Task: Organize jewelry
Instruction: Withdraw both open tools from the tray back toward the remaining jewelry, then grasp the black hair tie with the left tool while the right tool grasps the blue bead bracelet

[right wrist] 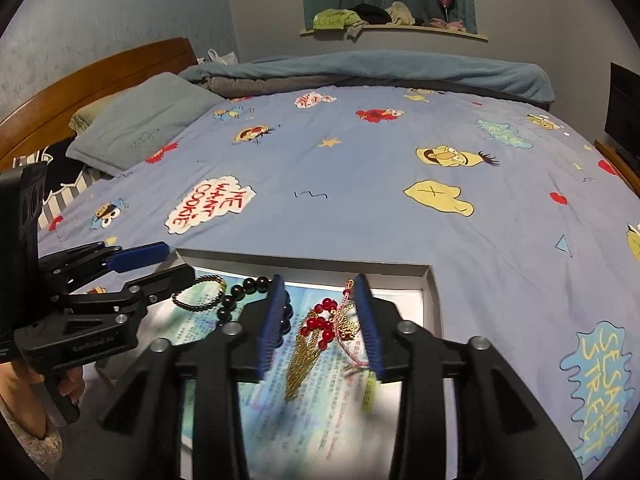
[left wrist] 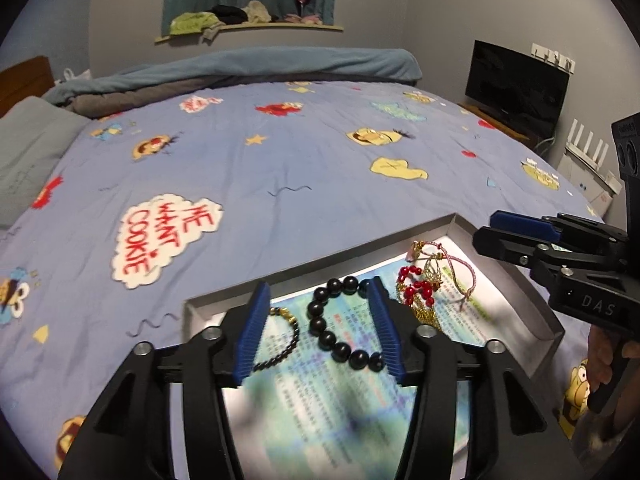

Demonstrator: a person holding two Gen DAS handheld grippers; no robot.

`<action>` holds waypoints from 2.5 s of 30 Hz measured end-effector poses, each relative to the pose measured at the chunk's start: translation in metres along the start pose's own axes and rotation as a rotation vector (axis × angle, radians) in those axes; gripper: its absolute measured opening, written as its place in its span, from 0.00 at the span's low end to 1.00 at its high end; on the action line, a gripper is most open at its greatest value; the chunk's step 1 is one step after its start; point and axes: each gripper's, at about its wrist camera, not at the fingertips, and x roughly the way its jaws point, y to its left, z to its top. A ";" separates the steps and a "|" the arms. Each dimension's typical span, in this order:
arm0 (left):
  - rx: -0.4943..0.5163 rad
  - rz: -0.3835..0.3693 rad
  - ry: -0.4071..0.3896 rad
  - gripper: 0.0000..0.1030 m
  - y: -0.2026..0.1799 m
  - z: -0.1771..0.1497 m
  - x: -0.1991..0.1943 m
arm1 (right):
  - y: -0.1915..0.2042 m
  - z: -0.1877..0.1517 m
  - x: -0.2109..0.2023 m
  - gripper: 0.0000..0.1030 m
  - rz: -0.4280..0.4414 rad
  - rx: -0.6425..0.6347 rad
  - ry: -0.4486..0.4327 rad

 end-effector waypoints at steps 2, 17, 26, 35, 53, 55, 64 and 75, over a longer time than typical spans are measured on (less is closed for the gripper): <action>-0.003 0.011 -0.012 0.64 0.001 -0.001 -0.013 | 0.002 -0.001 -0.010 0.46 0.000 0.005 -0.004; -0.059 0.037 -0.068 0.86 0.003 -0.018 -0.095 | 0.014 -0.015 -0.087 0.80 -0.020 0.014 -0.052; -0.027 0.053 -0.070 0.92 -0.011 -0.051 -0.136 | 0.018 -0.043 -0.126 0.91 -0.045 -0.015 -0.063; -0.048 0.015 -0.030 0.92 -0.025 -0.098 -0.145 | 0.016 -0.083 -0.133 0.91 -0.062 -0.014 -0.032; -0.051 -0.005 0.017 0.92 -0.052 -0.158 -0.105 | 0.006 -0.133 -0.086 0.91 -0.059 0.015 0.039; -0.051 -0.010 0.027 0.91 -0.053 -0.161 -0.100 | 0.006 -0.136 -0.082 0.90 -0.056 0.012 0.044; -0.007 -0.051 0.073 0.69 -0.065 -0.173 -0.081 | 0.012 -0.146 -0.069 0.75 -0.022 -0.022 0.065; 0.053 -0.116 0.069 0.30 -0.086 -0.172 -0.070 | 0.025 -0.146 -0.057 0.40 -0.004 -0.054 0.074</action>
